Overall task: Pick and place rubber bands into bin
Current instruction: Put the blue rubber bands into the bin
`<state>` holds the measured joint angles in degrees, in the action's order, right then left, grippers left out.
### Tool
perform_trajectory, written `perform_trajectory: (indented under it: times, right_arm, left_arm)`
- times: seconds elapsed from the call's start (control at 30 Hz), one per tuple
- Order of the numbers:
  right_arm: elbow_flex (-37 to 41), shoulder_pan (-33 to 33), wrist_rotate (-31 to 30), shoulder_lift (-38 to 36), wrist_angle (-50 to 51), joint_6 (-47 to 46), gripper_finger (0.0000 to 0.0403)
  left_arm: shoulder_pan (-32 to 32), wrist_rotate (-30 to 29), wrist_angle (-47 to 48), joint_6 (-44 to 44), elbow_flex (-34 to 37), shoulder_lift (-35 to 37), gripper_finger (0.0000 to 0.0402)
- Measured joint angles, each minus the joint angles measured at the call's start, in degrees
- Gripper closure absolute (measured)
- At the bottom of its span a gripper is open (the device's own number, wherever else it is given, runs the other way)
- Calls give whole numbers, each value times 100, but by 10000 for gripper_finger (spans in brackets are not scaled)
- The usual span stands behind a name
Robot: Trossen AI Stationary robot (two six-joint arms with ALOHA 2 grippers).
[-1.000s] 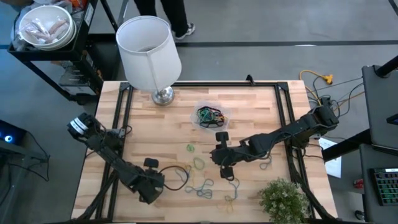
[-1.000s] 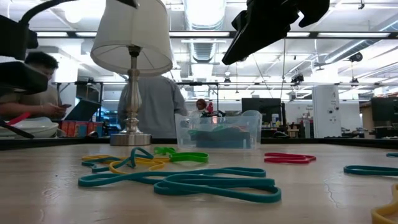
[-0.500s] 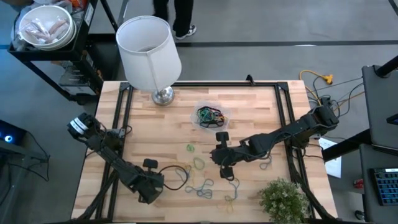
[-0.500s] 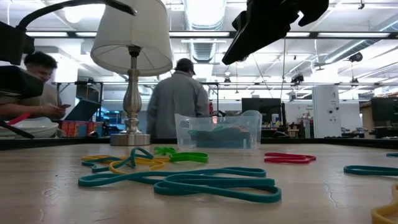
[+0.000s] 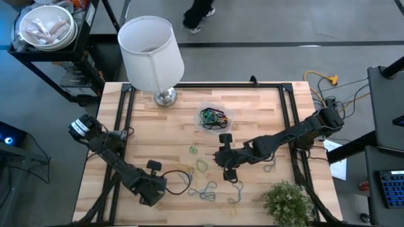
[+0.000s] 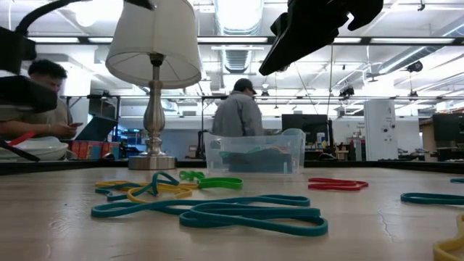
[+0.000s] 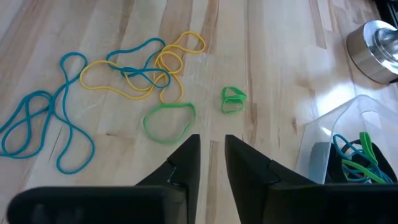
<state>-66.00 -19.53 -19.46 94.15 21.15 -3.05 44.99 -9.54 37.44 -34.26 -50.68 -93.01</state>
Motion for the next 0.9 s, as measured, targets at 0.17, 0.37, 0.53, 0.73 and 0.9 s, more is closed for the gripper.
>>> perform_trajectory:
  times: [0.17,0.37,0.53,0.73,0.9]
  right_arm:
    - [0,0,0,0,0,2,339]
    - [0,0,0,0,1,2,337]
    - [0,0,0,0,2,4,342]
    - [0,2,-2,0,4,4,340]
    - [0,0,-2,0,4,10,337]
  left_arm:
    - [2,-775,563,53,-234,0,401]
    - [4,-1992,962,296,-585,2,401]
    - [-2,-3275,955,781,-783,2,402]
    - [-193,-4089,951,1549,-930,4,402]
    - [-681,-4540,925,2006,-925,4,402]
